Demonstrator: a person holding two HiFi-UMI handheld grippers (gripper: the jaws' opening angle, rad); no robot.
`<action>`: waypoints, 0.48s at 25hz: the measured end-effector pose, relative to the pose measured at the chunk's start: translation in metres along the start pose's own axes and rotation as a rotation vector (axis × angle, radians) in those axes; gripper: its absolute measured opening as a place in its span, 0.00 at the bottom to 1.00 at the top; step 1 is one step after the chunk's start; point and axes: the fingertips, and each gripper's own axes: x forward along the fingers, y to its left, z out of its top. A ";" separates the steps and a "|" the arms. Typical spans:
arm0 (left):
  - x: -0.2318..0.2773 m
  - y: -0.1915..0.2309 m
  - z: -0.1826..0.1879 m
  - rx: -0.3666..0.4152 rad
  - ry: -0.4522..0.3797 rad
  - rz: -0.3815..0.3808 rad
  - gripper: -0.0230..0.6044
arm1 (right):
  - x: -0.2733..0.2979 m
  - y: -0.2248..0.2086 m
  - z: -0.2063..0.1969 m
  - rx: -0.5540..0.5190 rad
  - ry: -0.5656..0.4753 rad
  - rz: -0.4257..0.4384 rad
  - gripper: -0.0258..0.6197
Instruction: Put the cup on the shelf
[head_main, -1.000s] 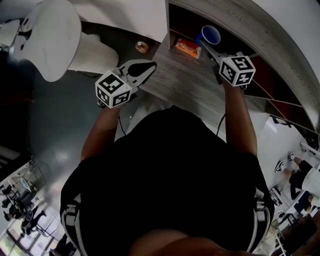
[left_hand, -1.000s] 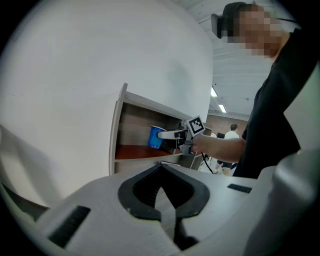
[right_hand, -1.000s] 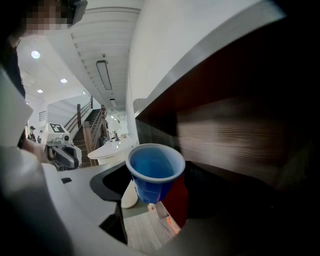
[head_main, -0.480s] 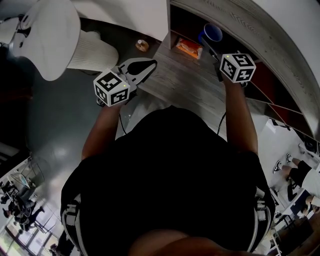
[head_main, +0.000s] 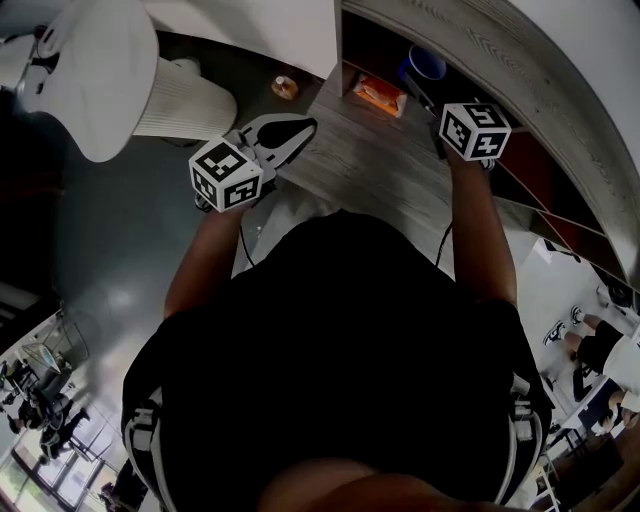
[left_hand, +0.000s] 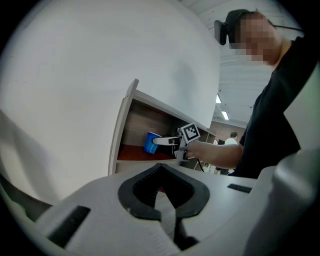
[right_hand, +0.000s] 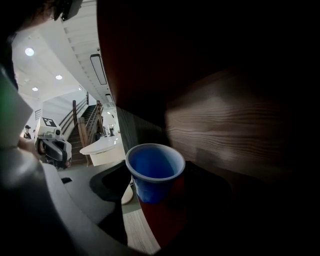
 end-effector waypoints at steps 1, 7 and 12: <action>0.001 0.000 0.000 -0.001 0.001 0.000 0.06 | 0.001 -0.001 -0.001 0.000 0.002 0.000 0.55; 0.004 0.002 0.001 0.007 0.007 -0.002 0.06 | 0.006 -0.008 -0.003 -0.011 0.009 -0.020 0.55; 0.006 0.002 -0.002 0.008 0.013 -0.002 0.06 | 0.010 -0.012 -0.006 -0.052 0.034 -0.056 0.55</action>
